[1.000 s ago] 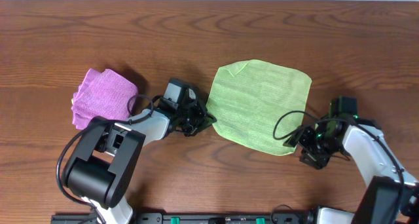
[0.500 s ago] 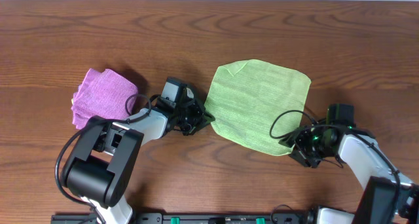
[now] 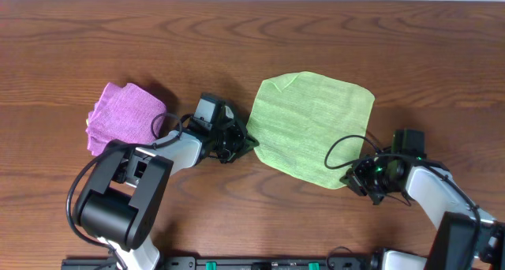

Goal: Fold the cloth
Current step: 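Grasp the cloth's near corners with left and right grippers, then fold the near edge up over the far half with both grippers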

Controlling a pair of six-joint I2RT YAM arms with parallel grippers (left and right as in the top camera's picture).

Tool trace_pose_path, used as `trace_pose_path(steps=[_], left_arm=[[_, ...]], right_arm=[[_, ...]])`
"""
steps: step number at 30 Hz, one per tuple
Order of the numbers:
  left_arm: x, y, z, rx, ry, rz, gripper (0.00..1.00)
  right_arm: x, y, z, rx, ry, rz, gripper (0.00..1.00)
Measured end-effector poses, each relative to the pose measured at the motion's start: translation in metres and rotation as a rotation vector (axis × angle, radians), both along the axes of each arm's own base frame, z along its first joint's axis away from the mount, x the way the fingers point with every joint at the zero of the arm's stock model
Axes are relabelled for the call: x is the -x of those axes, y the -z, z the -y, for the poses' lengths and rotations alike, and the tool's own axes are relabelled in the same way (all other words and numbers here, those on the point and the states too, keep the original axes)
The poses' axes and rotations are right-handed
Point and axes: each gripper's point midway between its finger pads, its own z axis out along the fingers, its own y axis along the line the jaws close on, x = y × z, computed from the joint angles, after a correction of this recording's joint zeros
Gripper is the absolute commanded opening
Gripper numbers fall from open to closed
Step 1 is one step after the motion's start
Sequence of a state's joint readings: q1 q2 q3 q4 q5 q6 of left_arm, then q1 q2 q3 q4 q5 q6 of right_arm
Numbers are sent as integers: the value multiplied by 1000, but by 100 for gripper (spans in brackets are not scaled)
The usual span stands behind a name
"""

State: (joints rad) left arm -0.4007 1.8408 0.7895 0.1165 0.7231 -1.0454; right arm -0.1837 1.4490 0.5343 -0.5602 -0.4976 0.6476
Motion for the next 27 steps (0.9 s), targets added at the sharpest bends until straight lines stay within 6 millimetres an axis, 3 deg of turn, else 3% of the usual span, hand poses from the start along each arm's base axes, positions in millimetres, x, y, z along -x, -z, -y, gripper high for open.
trace_pose_path(steps=[8,12,20,27], left_arm=[[12,6,-3,-23,42,-25,6],[24,5,-9,-45,62,-55,6],[43,-41,-21,-62,97,-13,6],[51,-51,-24,-66,103,-15,6]], right_arm=[[-10,-19,6,45,0,85,1],[-2,-25,6,52,-10,73,1],[7,-26,2,35,-24,43,1],[-1,-40,3,40,-24,110,1]])
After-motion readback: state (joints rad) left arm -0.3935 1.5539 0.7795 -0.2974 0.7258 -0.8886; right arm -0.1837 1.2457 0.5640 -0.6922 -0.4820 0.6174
